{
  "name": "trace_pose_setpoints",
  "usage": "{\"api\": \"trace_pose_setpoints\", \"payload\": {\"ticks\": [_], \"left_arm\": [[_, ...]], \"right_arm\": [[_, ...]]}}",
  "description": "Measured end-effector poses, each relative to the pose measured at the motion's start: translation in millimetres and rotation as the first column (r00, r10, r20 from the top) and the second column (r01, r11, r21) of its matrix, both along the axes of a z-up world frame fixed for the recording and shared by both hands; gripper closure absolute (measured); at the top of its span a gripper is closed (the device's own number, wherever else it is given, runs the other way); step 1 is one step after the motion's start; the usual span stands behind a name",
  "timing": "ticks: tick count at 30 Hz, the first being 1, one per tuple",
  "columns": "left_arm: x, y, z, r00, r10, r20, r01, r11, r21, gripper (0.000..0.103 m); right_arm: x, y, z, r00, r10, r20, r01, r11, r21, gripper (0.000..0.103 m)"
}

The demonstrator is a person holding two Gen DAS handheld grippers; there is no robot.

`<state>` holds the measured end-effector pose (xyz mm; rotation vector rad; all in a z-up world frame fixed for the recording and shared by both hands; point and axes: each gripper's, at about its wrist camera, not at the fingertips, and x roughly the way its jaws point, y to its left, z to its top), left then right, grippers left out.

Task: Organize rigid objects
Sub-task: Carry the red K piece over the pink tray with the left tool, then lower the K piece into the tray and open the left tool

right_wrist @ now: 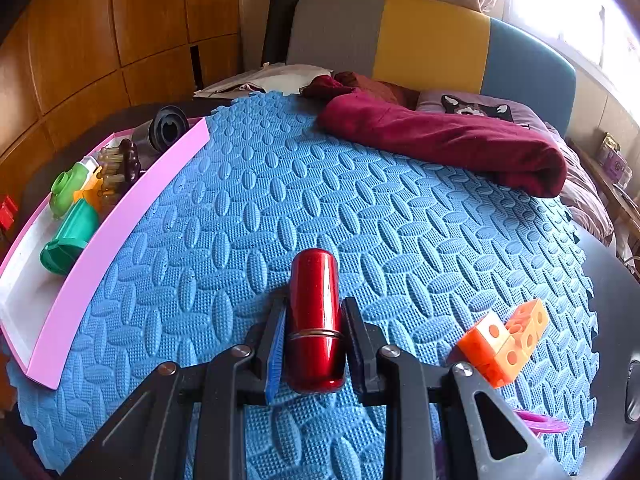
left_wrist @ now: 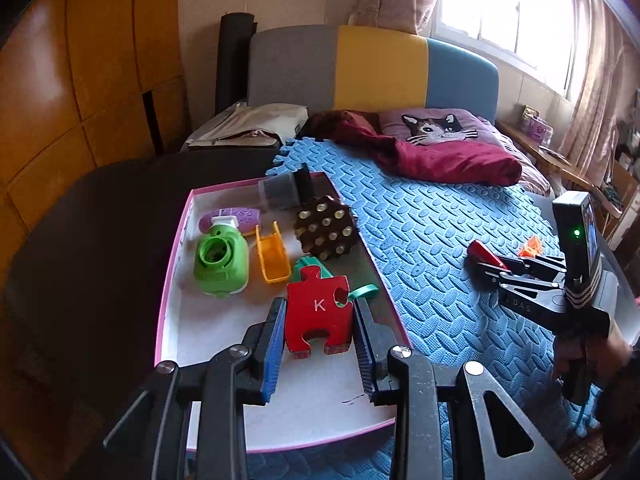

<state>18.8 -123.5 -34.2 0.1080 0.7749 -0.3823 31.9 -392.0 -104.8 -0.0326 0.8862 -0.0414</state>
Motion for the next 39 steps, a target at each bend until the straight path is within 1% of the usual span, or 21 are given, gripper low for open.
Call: {"api": "trace_pose_setpoints", "payload": {"ticks": [3,8,11,14,17,20,23,29,32,34,39], "left_arm": [[5.3,12.1,-0.4,0.999,0.030,-0.017,-0.031,0.999,-0.017,0.071],[18.7,44.6,-5.7,0.992,0.118,-0.048,-0.120,0.992,-0.033,0.071],[27.7,62.6,-14.3,0.983,0.164,-0.082,-0.167,0.985,-0.032,0.071],[36.1,72.6,-24.7,0.974,0.181,-0.139,-0.190,0.980,-0.051,0.071],[40.2,71.5,-30.2,0.970,0.161,-0.183,-0.178,0.981,-0.083,0.071],[43.6,61.1,-34.1,0.973,0.138,-0.186,-0.155,0.985,-0.078,0.071],[53.5,51.8,-39.6,0.971,0.118,-0.208,-0.139,0.986,-0.089,0.071],[73.7,36.5,-46.9,0.973,0.095,-0.210,-0.113,0.991,-0.077,0.070],[79.9,32.3,-52.1,0.971,0.084,-0.223,-0.104,0.992,-0.078,0.070],[81.2,30.3,-54.3,0.970,0.080,-0.229,-0.099,0.992,-0.072,0.070],[74.5,31.9,-50.4,0.974,0.086,-0.207,-0.100,0.993,-0.056,0.064]], "right_arm": [[0.0,0.0,0.0,1.000,0.000,0.000,0.000,1.000,0.001,0.077],[0.0,-0.2,-0.1,1.000,0.000,0.000,0.000,1.000,0.001,0.077],[0.1,-0.2,-0.2,1.000,0.000,0.000,0.000,1.000,0.000,0.077],[0.3,0.2,-0.1,1.000,0.000,0.000,0.000,1.000,0.002,0.077],[0.1,-0.3,-0.2,1.000,0.000,0.000,0.000,1.000,0.001,0.077],[0.1,-0.3,-0.3,1.000,0.000,0.000,0.000,1.000,0.002,0.077],[0.3,-0.2,-0.3,1.000,0.000,0.000,0.000,1.000,0.000,0.077],[0.4,-0.1,-0.5,1.000,0.000,0.000,0.000,1.000,0.003,0.077],[0.4,-0.2,-0.5,1.000,0.000,0.000,0.000,1.000,0.001,0.077],[0.5,-0.2,-0.5,1.000,0.000,0.000,0.000,1.000,0.003,0.077],[0.7,0.4,-0.5,1.000,0.000,0.000,0.000,1.000,0.002,0.077]]}}
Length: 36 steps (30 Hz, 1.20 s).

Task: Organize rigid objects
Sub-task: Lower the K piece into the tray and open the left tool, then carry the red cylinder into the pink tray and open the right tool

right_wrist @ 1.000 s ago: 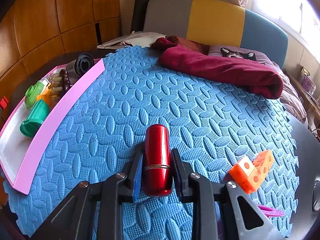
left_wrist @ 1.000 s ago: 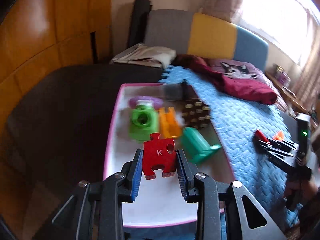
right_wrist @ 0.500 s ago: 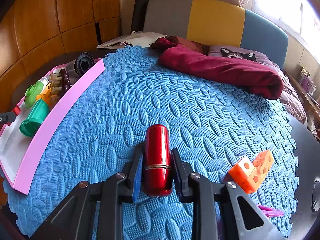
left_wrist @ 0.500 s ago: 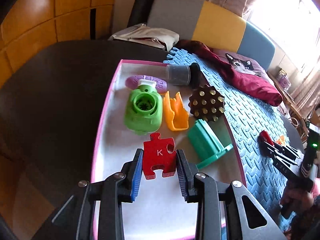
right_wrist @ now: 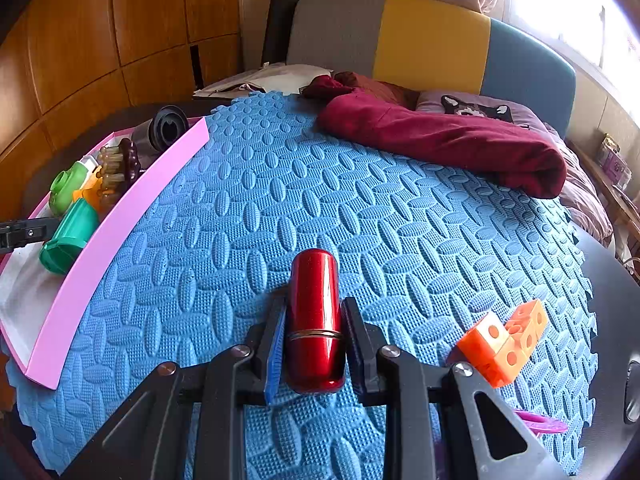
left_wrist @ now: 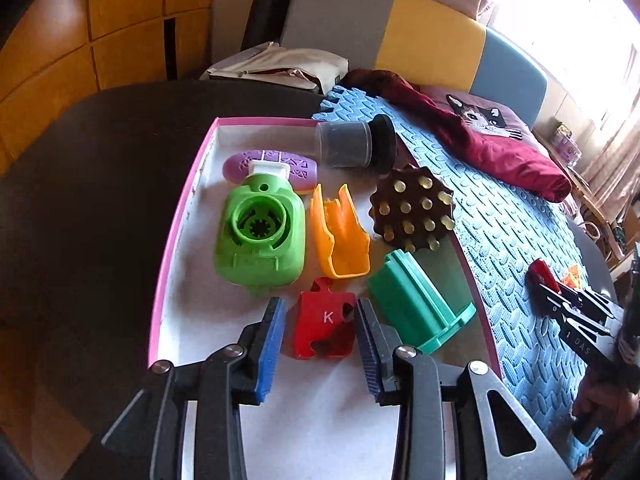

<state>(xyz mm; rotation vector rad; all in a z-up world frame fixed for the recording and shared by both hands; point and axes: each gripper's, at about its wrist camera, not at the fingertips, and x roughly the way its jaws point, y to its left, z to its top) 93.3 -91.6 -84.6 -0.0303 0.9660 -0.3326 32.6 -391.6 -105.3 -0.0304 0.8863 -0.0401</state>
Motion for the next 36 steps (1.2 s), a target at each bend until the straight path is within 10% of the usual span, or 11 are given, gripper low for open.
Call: {"api": "trace_pose_setpoints", "payload": {"ticks": [36], "left_arm": [[-53.8,36.7,61.5,0.966,0.114,0.231,-0.138,0.987,0.088,0.055]], "right_arm": [[0.2,5.0,-0.7,1.000,-0.008,-0.002,0.008,0.998,-0.059,0.078]]}}
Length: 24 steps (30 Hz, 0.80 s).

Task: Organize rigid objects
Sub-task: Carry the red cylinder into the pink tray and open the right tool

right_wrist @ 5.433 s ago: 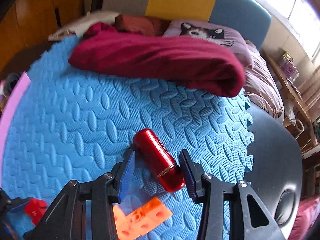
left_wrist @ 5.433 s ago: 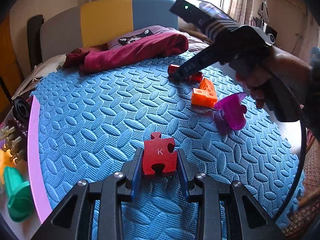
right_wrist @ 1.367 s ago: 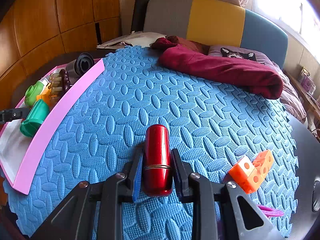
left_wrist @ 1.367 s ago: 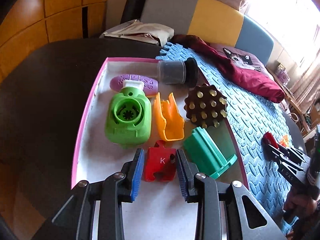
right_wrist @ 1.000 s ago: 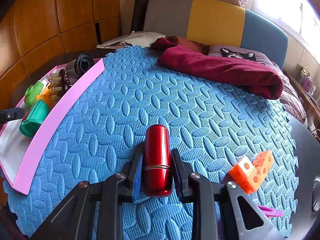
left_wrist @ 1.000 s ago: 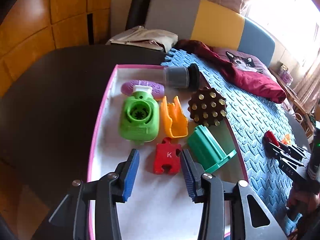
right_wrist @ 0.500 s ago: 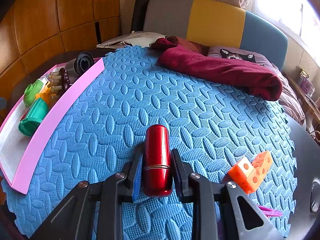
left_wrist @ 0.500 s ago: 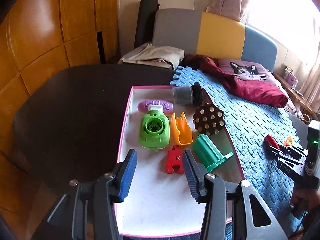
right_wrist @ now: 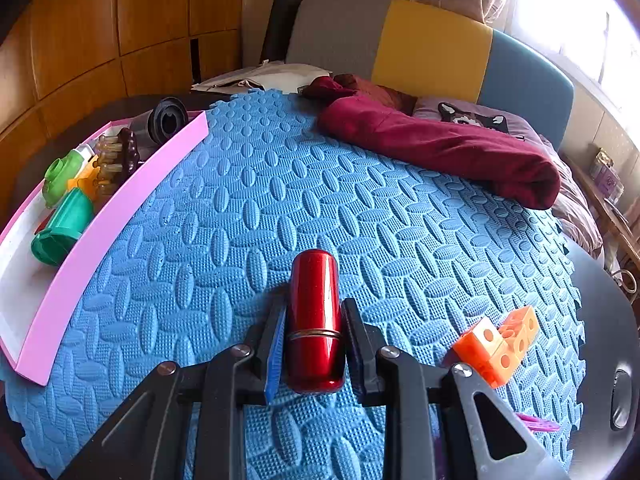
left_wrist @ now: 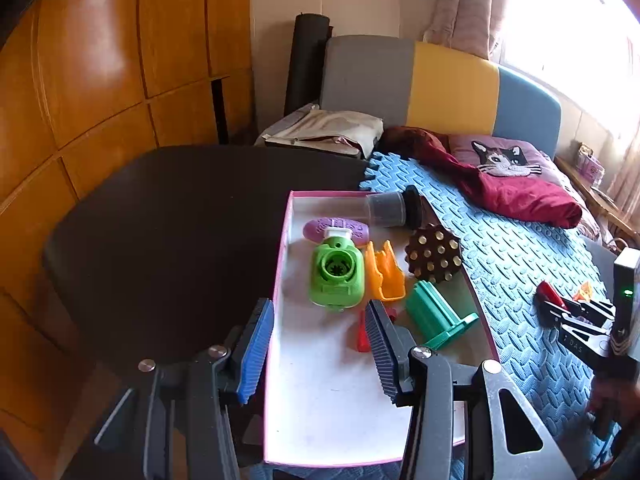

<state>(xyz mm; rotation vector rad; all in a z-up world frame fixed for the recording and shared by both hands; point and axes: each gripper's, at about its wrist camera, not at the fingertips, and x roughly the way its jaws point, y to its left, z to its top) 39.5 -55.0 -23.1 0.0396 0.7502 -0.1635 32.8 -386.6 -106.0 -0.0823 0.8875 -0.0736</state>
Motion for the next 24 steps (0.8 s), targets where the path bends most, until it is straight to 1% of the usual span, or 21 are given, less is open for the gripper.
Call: {"api": "trace_pose_setpoints", "payload": {"ticks": [8,12,18,22,24], "left_arm": [[-4.2,12.6,1.2,1.000,0.023,0.017,-0.023,1.000,0.007,0.055],[-4.8,20.0,0.4,0.999,0.042,0.018,-0.042,0.999,0.007,0.055],[-3.9,29.0,-0.4,0.998,0.061,0.019,-0.061,0.998,0.002,0.055],[-2.7,32.0,-0.8,0.998,0.067,0.017,-0.067,0.998,-0.003,0.055],[-1.7,34.2,-1.1,0.997,0.077,0.019,-0.077,0.997,-0.007,0.055]], "right_arm": [[0.4,-2.0,1.2,0.997,-0.077,-0.001,0.077,0.996,0.042,0.077],[1.9,-4.4,2.7,0.993,-0.115,-0.013,0.116,0.988,0.106,0.077],[1.1,4.6,8.4,0.994,-0.107,-0.010,0.108,0.978,0.177,0.077],[-0.3,20.6,24.6,0.997,-0.075,0.029,0.067,0.975,0.211,0.077],[0.0,31.4,34.1,0.997,-0.050,0.055,0.037,0.976,0.213,0.077]]}}
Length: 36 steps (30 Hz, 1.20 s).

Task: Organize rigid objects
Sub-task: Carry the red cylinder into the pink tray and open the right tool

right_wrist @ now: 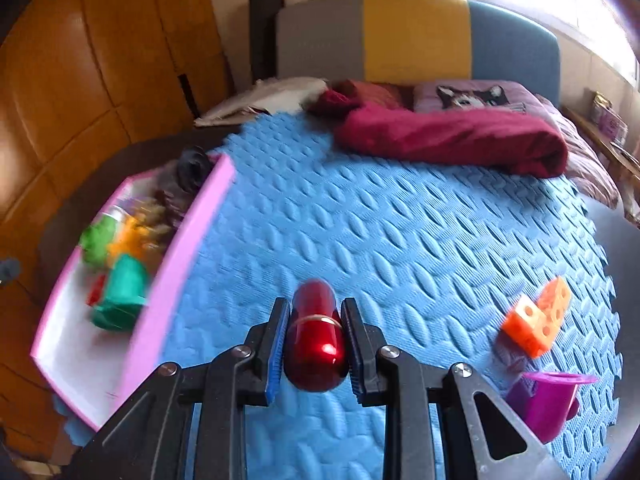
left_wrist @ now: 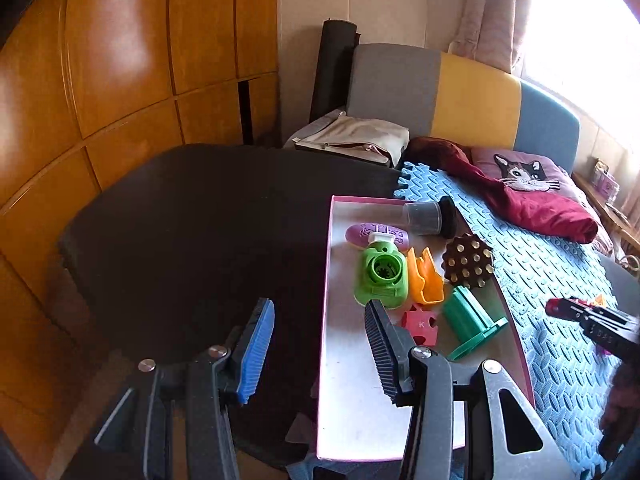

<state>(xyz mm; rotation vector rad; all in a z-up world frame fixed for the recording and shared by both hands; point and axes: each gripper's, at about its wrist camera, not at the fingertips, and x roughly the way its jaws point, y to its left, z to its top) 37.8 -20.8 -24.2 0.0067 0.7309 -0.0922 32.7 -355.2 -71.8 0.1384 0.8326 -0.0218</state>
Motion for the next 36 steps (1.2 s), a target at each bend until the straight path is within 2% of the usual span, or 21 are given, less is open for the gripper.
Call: {"api": "trace_pose_setpoints", "payload": {"ticks": [8,15,22,27,31,36], "left_arm": [[4.0,13.5,-0.8,0.999,0.035,0.000,-0.035,0.999,-0.008,0.055],[6.9,23.3,-1.5,0.998,0.064,-0.001,-0.064,0.998,-0.015,0.055],[9.3,32.8,-4.2,0.996,0.091,-0.009,-0.091,0.996,-0.013,0.055],[12.3,38.5,-7.5,0.994,0.105,-0.019,-0.105,0.994,-0.013,0.055],[13.5,39.6,-10.2,0.994,0.107,-0.027,-0.108,0.994,-0.013,0.055],[12.8,38.5,-9.8,0.994,0.104,-0.025,-0.104,0.994,-0.014,0.055]], "right_arm": [[7.8,59.7,36.1,0.985,0.150,0.087,-0.151,0.989,0.000,0.077],[24.2,114.5,47.7,0.953,0.282,0.110,-0.291,0.953,0.080,0.077],[50.3,177.7,23.3,0.906,0.421,0.051,-0.424,0.895,0.139,0.077],[70.9,212.0,-9.2,0.876,0.480,-0.052,-0.469,0.871,0.149,0.077],[79.0,217.7,-28.8,0.879,0.466,-0.097,-0.451,0.881,0.144,0.074],[76.1,213.2,-30.4,0.885,0.452,-0.110,-0.433,0.887,0.163,0.064]]}}
